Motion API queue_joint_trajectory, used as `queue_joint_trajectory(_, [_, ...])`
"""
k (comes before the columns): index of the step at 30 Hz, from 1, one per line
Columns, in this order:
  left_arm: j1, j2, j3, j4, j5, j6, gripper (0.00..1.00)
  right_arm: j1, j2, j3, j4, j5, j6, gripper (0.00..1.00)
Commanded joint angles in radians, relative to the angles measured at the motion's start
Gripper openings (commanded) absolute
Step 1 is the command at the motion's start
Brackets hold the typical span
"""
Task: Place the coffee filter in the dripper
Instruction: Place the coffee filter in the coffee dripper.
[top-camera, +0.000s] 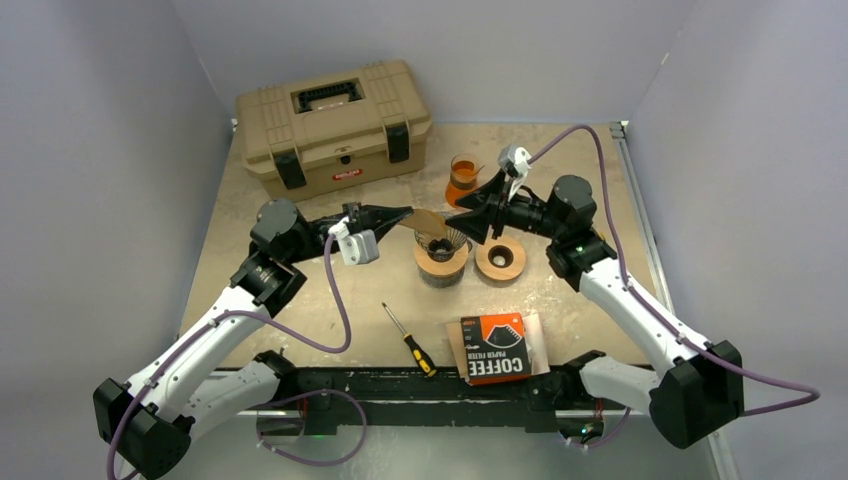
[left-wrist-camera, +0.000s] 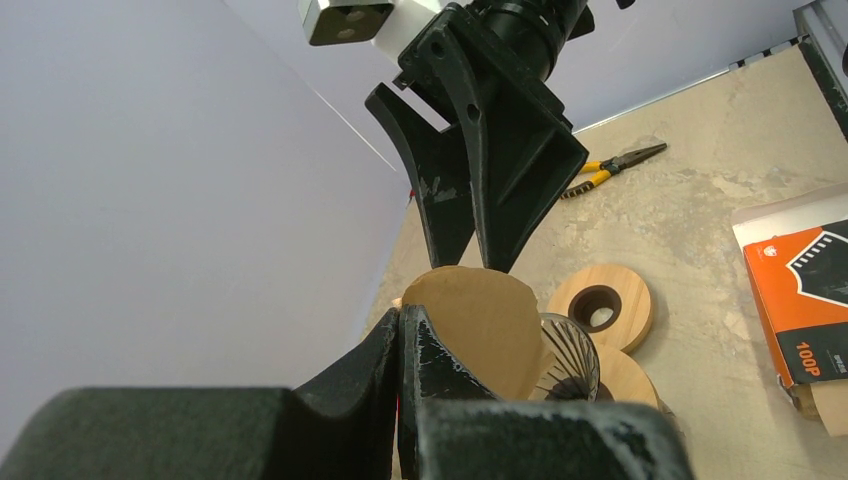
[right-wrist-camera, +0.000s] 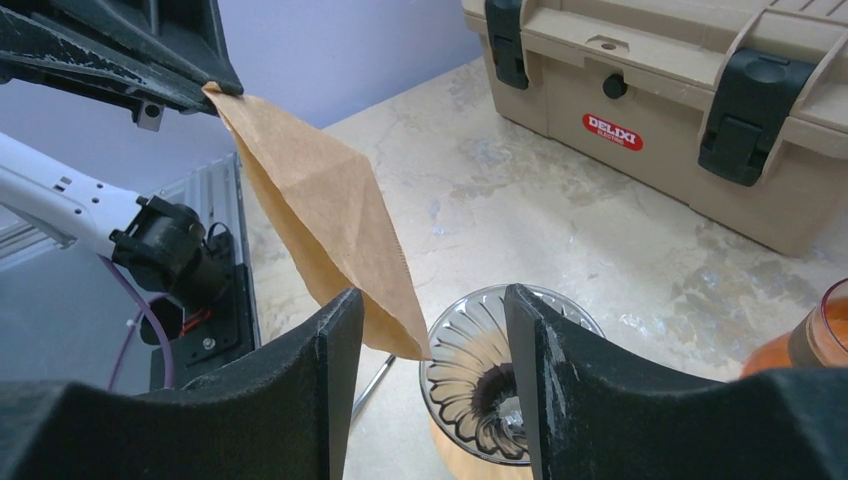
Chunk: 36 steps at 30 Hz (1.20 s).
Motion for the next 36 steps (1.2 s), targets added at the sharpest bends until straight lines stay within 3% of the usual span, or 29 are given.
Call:
queue_joint_trajectory(1, [0.004,-0.017,0.006,0.007,0.015,0.0,0.0,0.005,0.02,0.001,0.065,-0.009,0.028,0.57])
queue_joint_trajectory(18, [0.005,0.008,0.005,0.064,0.018,-0.06,0.0,0.033,0.06,-0.005,0.177,-0.089,0.052,0.55])
queue_joint_trajectory(31, [0.004,-0.005,-0.007,0.091,-0.165,-0.109,0.0,0.04,-0.026,-0.095,0.221,0.069,0.088,0.51])
queue_joint_trajectory(36, [0.004,-0.008,-0.013,0.115,-0.124,-0.121,0.0,0.041,0.021,-0.116,0.313,0.039,0.153,0.51])
